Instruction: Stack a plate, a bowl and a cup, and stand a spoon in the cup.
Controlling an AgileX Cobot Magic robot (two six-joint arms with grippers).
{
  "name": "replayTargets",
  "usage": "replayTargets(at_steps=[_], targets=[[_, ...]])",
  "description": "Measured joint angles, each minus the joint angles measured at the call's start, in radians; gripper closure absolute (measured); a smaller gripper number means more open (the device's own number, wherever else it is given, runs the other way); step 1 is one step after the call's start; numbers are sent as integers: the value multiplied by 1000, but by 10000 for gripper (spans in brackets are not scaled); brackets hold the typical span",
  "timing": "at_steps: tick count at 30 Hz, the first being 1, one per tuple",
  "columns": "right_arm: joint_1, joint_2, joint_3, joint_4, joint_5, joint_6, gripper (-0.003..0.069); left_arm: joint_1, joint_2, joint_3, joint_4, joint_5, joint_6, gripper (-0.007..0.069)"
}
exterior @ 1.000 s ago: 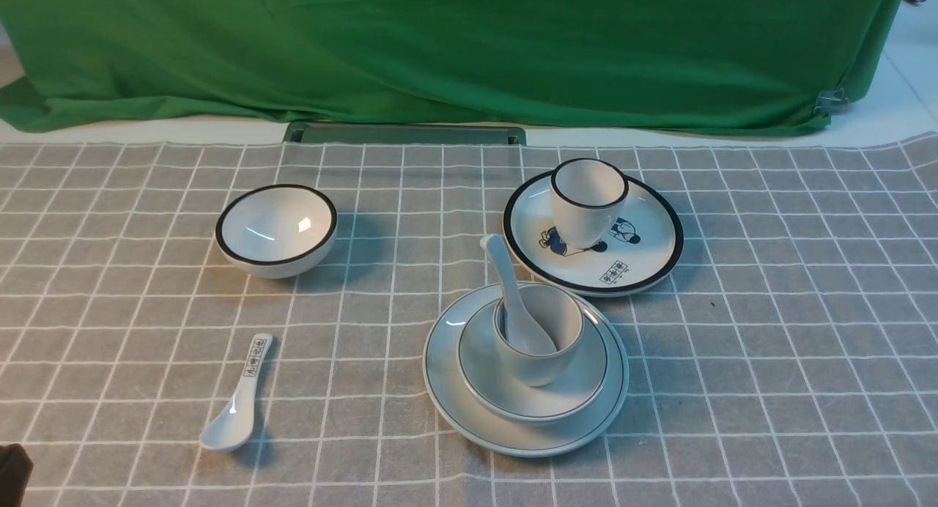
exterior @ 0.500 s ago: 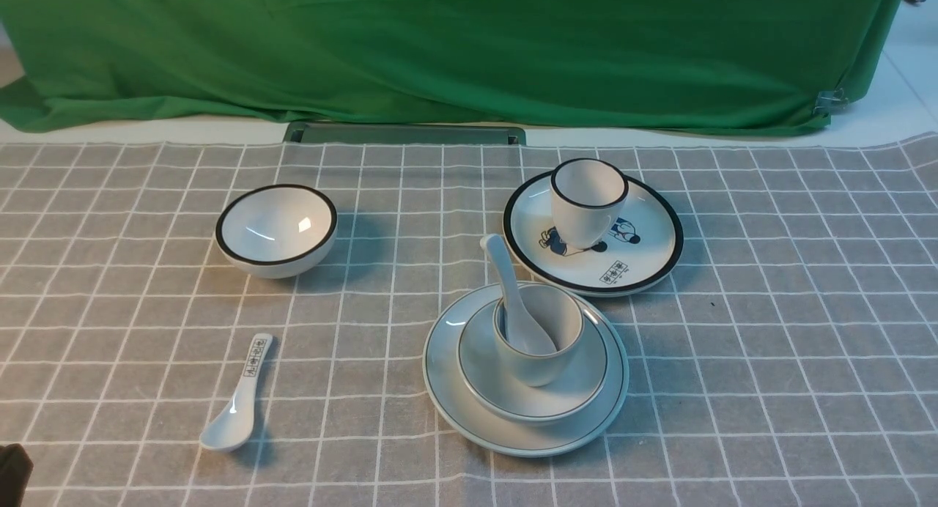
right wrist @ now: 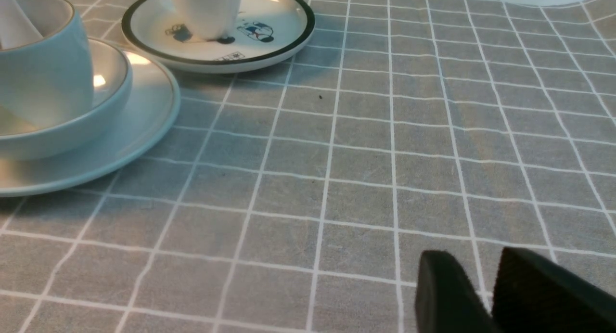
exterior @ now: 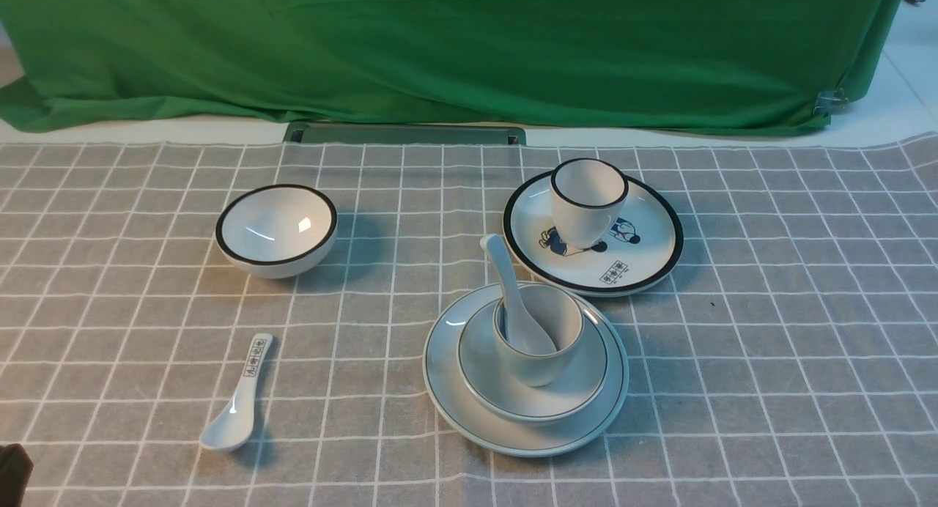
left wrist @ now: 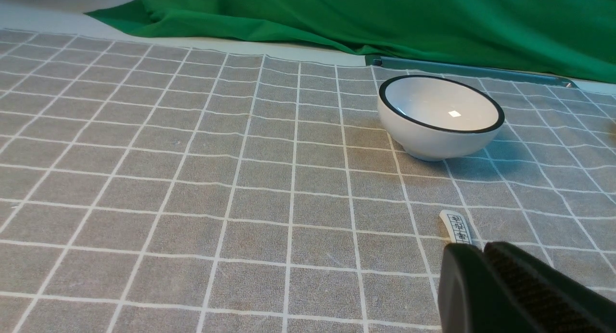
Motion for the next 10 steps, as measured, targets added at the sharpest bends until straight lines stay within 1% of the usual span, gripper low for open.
replayTargets(at_steps=[10], targets=[[0, 0, 0, 0, 0, 0, 425, 1, 0, 0, 0, 0, 0, 609]])
